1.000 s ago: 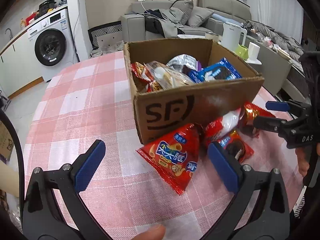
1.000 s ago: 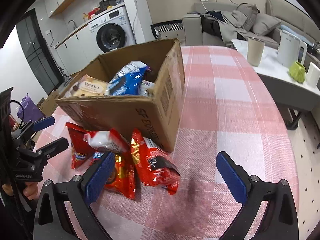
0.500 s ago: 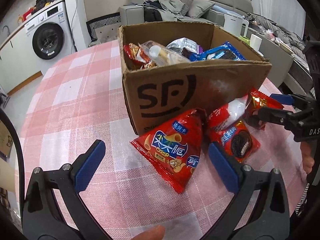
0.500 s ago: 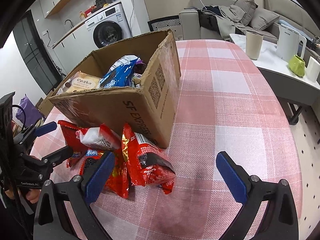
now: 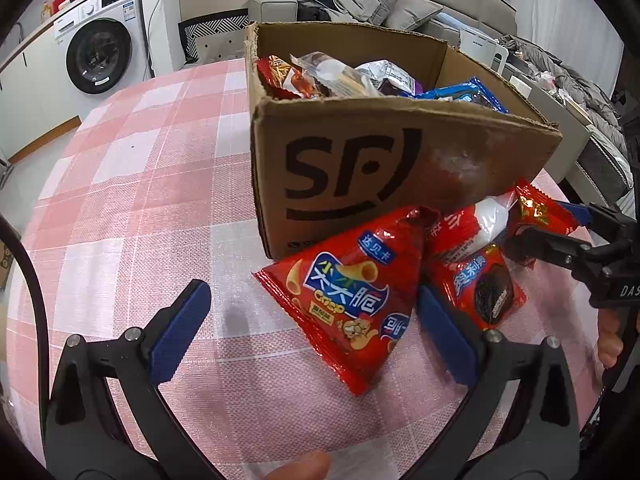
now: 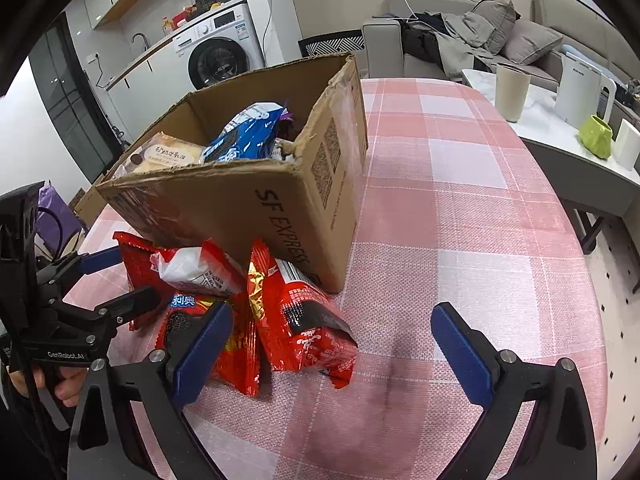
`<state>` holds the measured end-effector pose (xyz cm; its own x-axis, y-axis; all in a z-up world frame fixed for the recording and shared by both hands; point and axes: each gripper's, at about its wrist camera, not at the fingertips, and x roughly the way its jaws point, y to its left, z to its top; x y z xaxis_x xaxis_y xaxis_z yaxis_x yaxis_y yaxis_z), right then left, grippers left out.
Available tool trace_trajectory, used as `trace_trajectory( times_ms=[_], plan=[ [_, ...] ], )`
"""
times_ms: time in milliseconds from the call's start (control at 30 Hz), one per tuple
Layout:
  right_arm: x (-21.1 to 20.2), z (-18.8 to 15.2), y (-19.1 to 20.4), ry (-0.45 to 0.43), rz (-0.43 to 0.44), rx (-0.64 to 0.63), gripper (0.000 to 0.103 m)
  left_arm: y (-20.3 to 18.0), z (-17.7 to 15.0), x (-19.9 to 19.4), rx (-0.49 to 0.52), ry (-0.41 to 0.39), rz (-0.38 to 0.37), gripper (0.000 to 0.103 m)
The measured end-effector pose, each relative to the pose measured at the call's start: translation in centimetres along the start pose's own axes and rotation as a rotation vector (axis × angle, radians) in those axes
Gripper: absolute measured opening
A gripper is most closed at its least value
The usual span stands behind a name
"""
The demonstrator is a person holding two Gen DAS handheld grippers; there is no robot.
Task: Organize snacks
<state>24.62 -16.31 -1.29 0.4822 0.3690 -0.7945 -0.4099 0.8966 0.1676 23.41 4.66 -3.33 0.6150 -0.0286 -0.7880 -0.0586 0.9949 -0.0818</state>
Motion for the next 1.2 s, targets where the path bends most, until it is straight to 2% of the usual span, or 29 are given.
trace_trajectory(
  times_ms=[133,367,667,733,833,1000,1067,1200],
  plan=[
    [0.3,0.0,0.1,0.009,0.005,0.002,0.088,0.0,-0.2,0.6,-0.001,0.006,0.006,0.103],
    [0.6,0.0,0.4,0.015,0.018,-0.012,0.08,0.1,-0.3,1.6,-0.004,0.018,0.002,0.103],
    [0.2,0.0,0.8,-0.011,0.041,-0.035,0.048,0.0,-0.1,1.8,-0.002,0.015,0.003,0.102],
    [0.0,0.0,1.0,-0.022,0.047,-0.048,0.035,0.1,-0.3,1.6,-0.002,0.015,0.001,0.102],
    [-0.4,0.0,1.4,-0.035,0.044,-0.073,0.027,0.1,-0.7,1.3,-0.001,0.012,-0.006,0.099],
    [-1.0,0.1,1.9,-0.045,0.067,-0.089,0.025,0.0,-0.8,1.1,0.001,0.014,-0.032,0.091],
    [-1.1,0.1,2.0,-0.052,0.075,-0.094,0.025,-0.1,-0.8,1.1,0.003,0.018,-0.051,0.081],
    [-1.4,0.1,1.9,-0.057,0.077,-0.088,0.025,-0.6,-0.8,0.8,0.026,0.006,-0.059,0.071]
  ],
)
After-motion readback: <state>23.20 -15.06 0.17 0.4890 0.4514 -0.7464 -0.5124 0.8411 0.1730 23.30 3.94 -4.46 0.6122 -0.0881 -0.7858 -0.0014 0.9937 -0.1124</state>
